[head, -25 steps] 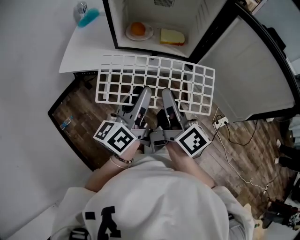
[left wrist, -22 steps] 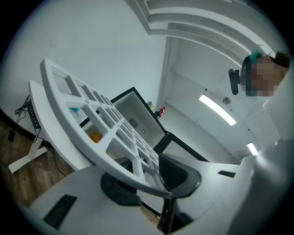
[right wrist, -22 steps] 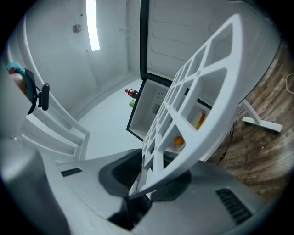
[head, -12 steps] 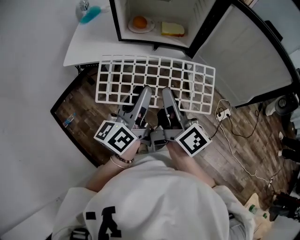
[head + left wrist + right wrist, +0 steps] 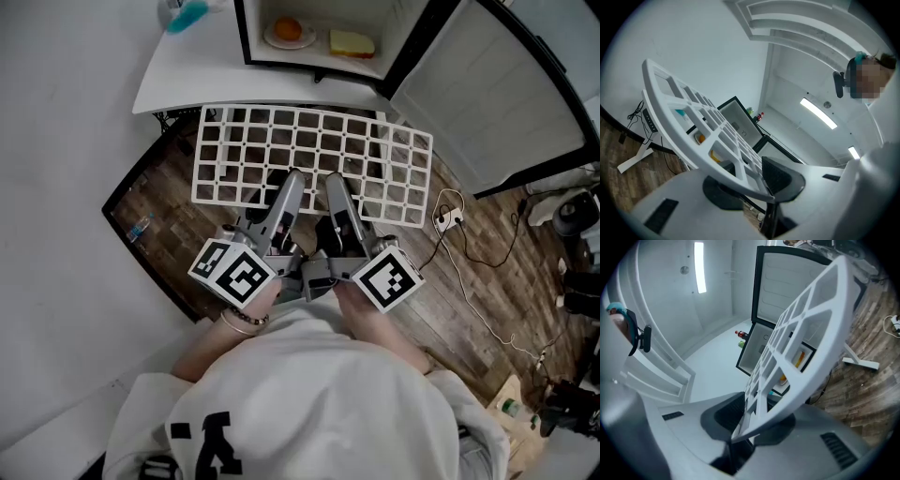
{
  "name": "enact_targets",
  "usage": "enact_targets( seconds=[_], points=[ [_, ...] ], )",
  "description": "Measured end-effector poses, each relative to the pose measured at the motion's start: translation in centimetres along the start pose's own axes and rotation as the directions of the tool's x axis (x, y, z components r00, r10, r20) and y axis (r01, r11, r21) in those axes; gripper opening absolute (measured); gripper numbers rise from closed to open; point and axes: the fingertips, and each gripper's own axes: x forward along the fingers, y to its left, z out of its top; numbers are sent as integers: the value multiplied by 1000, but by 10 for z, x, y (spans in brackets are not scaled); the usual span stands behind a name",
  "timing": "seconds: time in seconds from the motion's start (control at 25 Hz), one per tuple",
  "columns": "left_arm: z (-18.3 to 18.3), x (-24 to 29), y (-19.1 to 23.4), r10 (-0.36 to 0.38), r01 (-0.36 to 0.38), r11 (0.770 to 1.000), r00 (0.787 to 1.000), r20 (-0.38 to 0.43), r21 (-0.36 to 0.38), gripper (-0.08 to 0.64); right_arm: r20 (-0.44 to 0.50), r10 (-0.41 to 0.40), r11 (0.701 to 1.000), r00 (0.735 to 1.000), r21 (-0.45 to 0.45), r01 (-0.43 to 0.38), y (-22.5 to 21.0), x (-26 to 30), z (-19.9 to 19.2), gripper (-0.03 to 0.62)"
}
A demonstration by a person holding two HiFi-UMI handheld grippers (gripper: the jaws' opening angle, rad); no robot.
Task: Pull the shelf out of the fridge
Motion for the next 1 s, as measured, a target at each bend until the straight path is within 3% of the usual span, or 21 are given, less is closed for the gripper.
enact_targets(
  seconds=[0.36,0.76,1.0],
  points=[
    [7,-1,-8,-9,9,1000,1000,14,2,120,7,12,1000,1000,-9,-12,10,-1,4,77],
    [-8,-2,-3,-12,12,1000,1000,-15,-17,118,15,-14,1000,1000,7,14,-4,-10,0,75],
    [-11,-22,-33,-22,22,1000,1000,18,11,118,15,38,999,999,-9,-38,17,-37,6,75]
  ],
)
